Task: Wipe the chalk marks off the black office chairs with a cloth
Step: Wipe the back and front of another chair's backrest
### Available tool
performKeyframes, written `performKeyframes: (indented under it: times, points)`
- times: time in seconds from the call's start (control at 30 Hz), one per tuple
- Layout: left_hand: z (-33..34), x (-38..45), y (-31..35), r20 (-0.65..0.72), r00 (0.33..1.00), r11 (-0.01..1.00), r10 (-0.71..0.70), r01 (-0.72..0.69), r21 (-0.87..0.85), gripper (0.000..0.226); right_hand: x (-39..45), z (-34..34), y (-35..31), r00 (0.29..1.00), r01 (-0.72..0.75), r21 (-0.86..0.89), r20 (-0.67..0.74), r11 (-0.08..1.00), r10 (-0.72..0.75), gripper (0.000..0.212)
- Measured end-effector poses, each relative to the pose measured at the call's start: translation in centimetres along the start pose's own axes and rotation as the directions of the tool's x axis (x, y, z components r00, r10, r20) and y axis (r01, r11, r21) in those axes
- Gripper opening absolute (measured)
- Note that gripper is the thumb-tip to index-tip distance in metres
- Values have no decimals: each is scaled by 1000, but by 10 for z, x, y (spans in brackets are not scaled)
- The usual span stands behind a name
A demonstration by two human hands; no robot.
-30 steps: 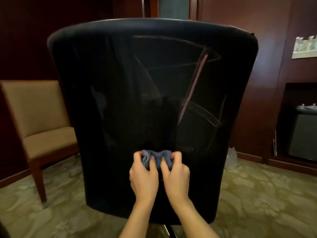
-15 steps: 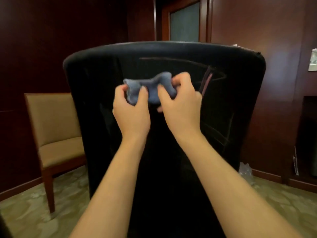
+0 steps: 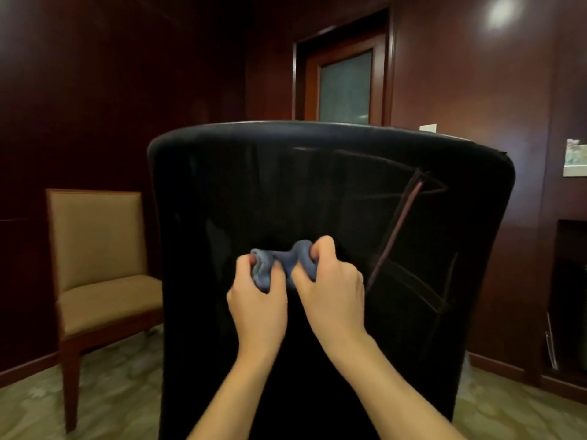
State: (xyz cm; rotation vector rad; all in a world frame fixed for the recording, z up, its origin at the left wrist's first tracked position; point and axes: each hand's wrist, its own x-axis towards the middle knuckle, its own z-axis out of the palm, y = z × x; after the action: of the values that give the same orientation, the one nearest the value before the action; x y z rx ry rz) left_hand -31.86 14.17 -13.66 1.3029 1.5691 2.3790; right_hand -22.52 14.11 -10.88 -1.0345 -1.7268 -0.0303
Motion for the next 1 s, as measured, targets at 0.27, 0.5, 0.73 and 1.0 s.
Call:
performKeyframes:
  times: [0.27,0.5,0.73,1.0]
  points:
    - [-6,74,85,-138,952,919,273,-300,-257,12,62,-53,-63,917,288,177,-333,941,-218,20]
    - [8,92,105,-63,976,959,211,-219,-179,6,95,-69,-81,948,203,-24,-244,979,-203,16]
    - [5,28,32,-8,996,996,88,-88,15,18,27,-17,-22,996,-81,33,-44,996,83,22]
    - [4,35,74,-90,978,964,188,-201,-172,9,32,-48,-31,935,178,119,-329,977,-130,19]
